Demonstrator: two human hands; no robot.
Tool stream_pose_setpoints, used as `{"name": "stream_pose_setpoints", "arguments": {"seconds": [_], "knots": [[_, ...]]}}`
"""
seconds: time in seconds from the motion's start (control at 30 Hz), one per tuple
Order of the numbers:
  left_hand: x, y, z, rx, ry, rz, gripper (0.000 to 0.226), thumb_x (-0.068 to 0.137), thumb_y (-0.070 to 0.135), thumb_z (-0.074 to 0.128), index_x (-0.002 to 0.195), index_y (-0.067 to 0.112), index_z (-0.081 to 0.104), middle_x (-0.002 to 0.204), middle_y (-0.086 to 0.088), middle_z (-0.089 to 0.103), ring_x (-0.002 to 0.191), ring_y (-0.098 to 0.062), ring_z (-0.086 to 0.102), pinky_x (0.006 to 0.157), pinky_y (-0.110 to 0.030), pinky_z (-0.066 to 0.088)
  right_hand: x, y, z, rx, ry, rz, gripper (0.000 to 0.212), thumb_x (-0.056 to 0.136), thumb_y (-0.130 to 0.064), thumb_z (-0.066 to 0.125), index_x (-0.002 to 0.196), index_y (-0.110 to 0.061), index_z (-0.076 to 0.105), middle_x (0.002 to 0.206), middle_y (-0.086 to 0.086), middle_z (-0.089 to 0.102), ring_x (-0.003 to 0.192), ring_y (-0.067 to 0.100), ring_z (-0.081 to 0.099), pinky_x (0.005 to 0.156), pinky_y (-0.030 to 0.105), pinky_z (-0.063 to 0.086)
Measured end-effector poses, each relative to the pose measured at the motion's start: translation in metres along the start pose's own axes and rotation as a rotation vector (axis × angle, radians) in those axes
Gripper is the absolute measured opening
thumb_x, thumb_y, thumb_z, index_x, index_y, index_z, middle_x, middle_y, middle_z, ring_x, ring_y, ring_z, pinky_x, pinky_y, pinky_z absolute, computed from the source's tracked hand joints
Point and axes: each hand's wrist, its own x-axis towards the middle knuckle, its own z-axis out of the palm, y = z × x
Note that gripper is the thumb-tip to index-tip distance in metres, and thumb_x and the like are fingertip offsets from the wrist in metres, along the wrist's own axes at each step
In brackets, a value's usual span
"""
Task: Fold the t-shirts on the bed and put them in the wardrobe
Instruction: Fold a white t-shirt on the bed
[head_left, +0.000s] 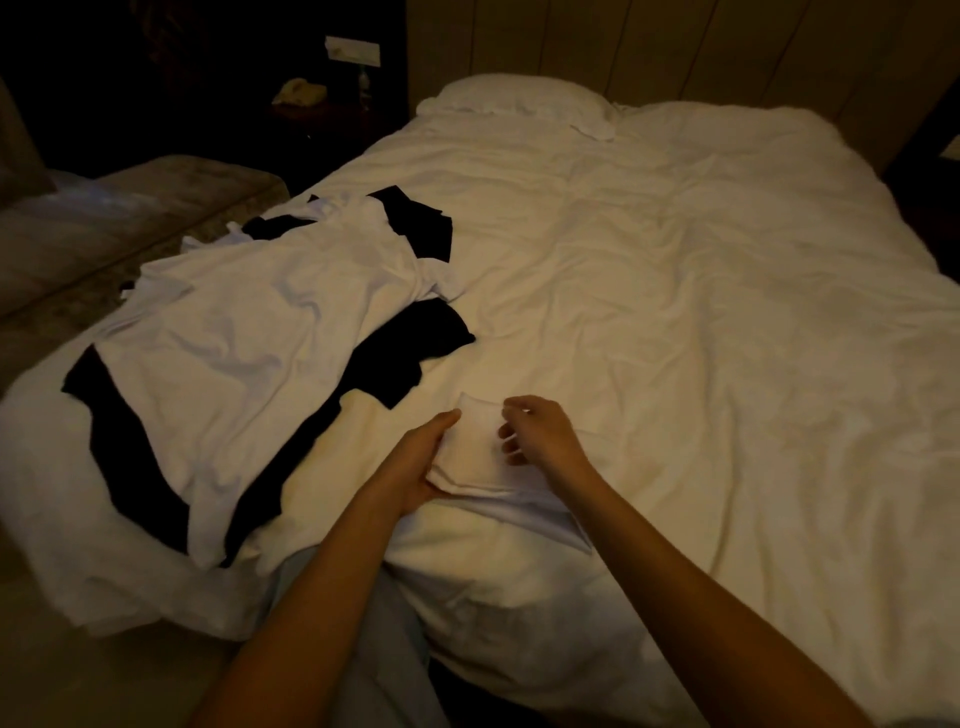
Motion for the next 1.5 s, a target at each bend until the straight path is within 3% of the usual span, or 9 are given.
{"name": "stream_pose_setpoints", "arguments": {"seconds": [0.23,0.47,0.67,0.83,0.97,1.07,1.17,1.3,1.5], "knots": [[0.015,-0.013,0.007,0.61,0.292,0.372,0.037,0.094,0.023,0.064,0.065,0.024,0.042,0.071,0.007,0.044,0.074,-0.017,0.052,0.074,-0.029,0.038,-0.007,0.058,-0.055,-0.378,0.187,-0.29,0.032,0.092,-0.033,0.065,0.121,-0.019,0.065,0.122,0.003,0.062,0.113,0.02,0.058,0.098,0.029,0.043],[0.017,-0.028,-0.002,0.607,0.293,0.445,0.03,0.099,0.03,0.056,0.098,0.002,0.066,0.102,-0.007,0.065,0.101,-0.023,0.06,0.081,-0.033,0.042,-0.039,0.13,-0.08,-0.536,0.161,-0.648,0.066,0.078,-0.069,0.061,0.127,-0.025,0.058,0.128,-0.005,0.055,0.121,0.005,0.044,0.105,0.011,0.028],[0.012,-0.033,0.005,0.679,0.299,0.492,0.043,0.102,0.027,0.05,0.13,-0.004,0.055,0.13,-0.017,0.057,0.12,-0.032,0.053,0.086,-0.024,0.034,-0.041,0.143,-0.079,-0.682,0.287,-0.661,0.06,0.079,-0.051,0.061,0.127,-0.016,0.061,0.121,0.008,0.058,0.113,0.018,0.045,0.091,0.025,0.042],[0.016,-0.036,-0.002,0.745,0.325,0.547,0.033,0.101,0.024,0.053,0.108,-0.006,0.064,0.111,-0.017,0.063,0.109,-0.033,0.058,0.081,-0.028,0.037,-0.046,0.15,-0.092,-0.698,0.257,-0.585,0.049,0.073,-0.024,0.069,0.121,-0.011,0.067,0.102,0.01,0.06,0.094,0.031,0.061,0.067,0.035,0.051],[0.017,-0.035,-0.004,0.766,0.346,0.513,0.035,0.1,0.026,0.056,0.112,-0.005,0.065,0.117,-0.02,0.064,0.11,-0.035,0.058,0.089,-0.036,0.044,-0.047,0.149,-0.098,-0.761,0.19,-0.619,0.045,0.076,-0.027,0.063,0.117,-0.012,0.07,0.101,0.01,0.062,0.094,0.03,0.062,0.068,0.035,0.052],[0.014,-0.033,-0.004,0.857,0.369,0.538,0.027,0.099,0.023,0.056,0.082,0.002,0.06,0.091,-0.015,0.063,0.098,-0.04,0.06,0.072,-0.034,0.04,-0.05,0.152,-0.103,-0.674,0.156,-0.65,0.047,0.082,-0.041,0.058,0.118,-0.014,0.07,0.108,0.007,0.061,0.099,0.021,0.059,0.077,0.03,0.05],[0.011,-0.025,0.0,0.933,0.412,0.567,0.025,0.098,0.022,0.056,0.079,0.006,0.059,0.087,-0.014,0.063,0.092,-0.037,0.061,0.068,-0.029,0.034,-0.054,0.141,-0.103,-0.306,0.192,-0.429,0.046,0.088,-0.039,0.063,0.125,-0.011,0.063,0.117,0.003,0.06,0.102,0.014,0.059,0.088,0.025,0.049],[0.015,-0.013,0.008,0.846,0.368,0.374,0.057,0.098,0.045,0.053,0.134,0.002,0.052,0.137,-0.017,0.054,0.123,-0.034,0.052,0.097,-0.035,0.041,-0.027,0.123,-0.097,0.011,0.243,0.046,0.061,0.09,-0.04,0.066,0.135,-0.002,0.051,0.119,0.009,0.062,0.105,0.027,0.062,0.097,0.045,0.051],[0.02,-0.016,0.019,0.91,0.343,0.216,0.087,0.094,0.065,0.044,0.149,0.0,0.03,0.153,-0.019,0.036,0.136,-0.036,0.041,0.108,-0.038,0.035,-0.006,0.098,-0.074,0.119,0.214,0.218,0.082,0.077,-0.049,0.076,0.134,0.003,0.048,0.13,0.013,0.057,0.112,0.033,0.06,0.085,0.039,0.055]]}}
